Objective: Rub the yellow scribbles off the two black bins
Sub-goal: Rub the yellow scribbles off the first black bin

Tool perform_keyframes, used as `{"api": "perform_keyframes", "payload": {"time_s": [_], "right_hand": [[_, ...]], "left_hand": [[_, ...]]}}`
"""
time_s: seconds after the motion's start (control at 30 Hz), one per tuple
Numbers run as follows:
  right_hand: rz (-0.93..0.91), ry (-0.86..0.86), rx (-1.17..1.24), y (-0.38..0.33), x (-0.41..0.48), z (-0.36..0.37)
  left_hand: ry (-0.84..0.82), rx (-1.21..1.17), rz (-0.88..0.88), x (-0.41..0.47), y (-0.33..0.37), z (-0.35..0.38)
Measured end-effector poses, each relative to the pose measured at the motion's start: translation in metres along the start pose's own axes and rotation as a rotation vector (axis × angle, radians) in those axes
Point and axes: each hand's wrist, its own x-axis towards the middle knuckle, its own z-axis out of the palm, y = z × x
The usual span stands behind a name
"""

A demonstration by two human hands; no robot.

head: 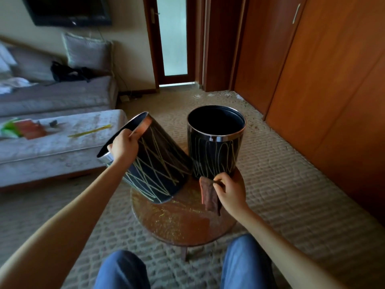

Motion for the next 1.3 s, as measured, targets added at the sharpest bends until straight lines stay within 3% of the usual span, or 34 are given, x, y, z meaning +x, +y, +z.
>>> {"api": "perform_keyframes", "payload": {"time_s": [0.33, 0.5, 0.83, 1.0, 1.17, 1.3], "right_hand": [[-0.155, 0.254, 0.020, -0.011, -0.012, -0.029], [-0.136, 0.240, 0.043, -0.008, -0.017, -0.036], [-0.198, 0.256, 0.042, 0.004, -0.022, -0.022], [-0.270, 0.269, -0.115, 0.011, -0.027, -0.011], [-0.213, 0.131, -0.011, 0.020, -0.030, -0.013], [-0.091, 0.208, 0.015, 0.013, -0.028, -0.020]], "left_hand": [[-0.100, -0.659, -0.525, -0.090, -0.076, -0.016], [-0.132, -0.783, -0.677, -0.138, -0.077, 0.004], [-0.239, -0.871, -0.741, -0.167, -0.062, 0.016], [-0.299, -0.869, -0.669, -0.176, -0.072, 0.012], [-0.388, -0.787, -0.596, -0.169, -0.074, 0.009], [-0.370, -0.740, -0.556, -0.166, -0.065, 0.007]]}}
